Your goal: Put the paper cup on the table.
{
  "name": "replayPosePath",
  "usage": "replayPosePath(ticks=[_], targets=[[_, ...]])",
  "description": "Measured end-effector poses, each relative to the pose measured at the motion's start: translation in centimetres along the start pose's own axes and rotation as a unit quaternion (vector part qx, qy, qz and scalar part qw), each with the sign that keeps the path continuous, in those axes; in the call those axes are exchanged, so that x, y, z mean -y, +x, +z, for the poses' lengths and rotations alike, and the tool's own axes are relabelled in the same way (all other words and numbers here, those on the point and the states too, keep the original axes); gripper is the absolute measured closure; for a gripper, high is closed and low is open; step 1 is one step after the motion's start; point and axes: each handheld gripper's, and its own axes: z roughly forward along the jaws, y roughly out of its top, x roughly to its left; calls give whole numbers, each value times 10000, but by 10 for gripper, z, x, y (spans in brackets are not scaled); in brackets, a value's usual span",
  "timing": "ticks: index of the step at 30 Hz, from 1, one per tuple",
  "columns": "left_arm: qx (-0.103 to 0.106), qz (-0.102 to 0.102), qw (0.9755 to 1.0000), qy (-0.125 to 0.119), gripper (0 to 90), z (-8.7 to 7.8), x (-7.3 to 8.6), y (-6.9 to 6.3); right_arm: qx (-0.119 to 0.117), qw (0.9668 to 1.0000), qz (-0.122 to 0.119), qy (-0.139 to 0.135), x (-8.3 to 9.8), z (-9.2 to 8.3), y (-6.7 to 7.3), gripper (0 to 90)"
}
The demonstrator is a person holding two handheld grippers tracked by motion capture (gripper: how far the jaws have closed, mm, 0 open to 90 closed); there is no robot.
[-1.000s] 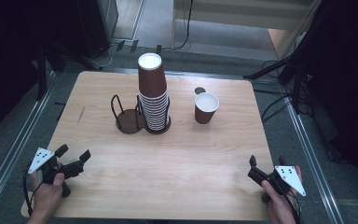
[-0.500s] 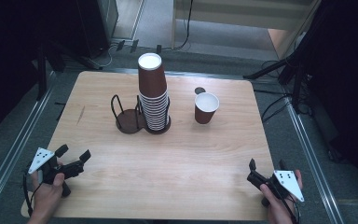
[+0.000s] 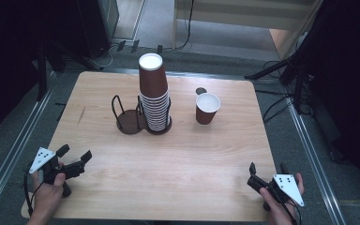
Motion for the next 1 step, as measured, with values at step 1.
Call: replayPosePath(ticks=[1], targets=[[-8,-7,10000,4,20,0,0,0,-1,10000,-4,6,0,0,0,0]])
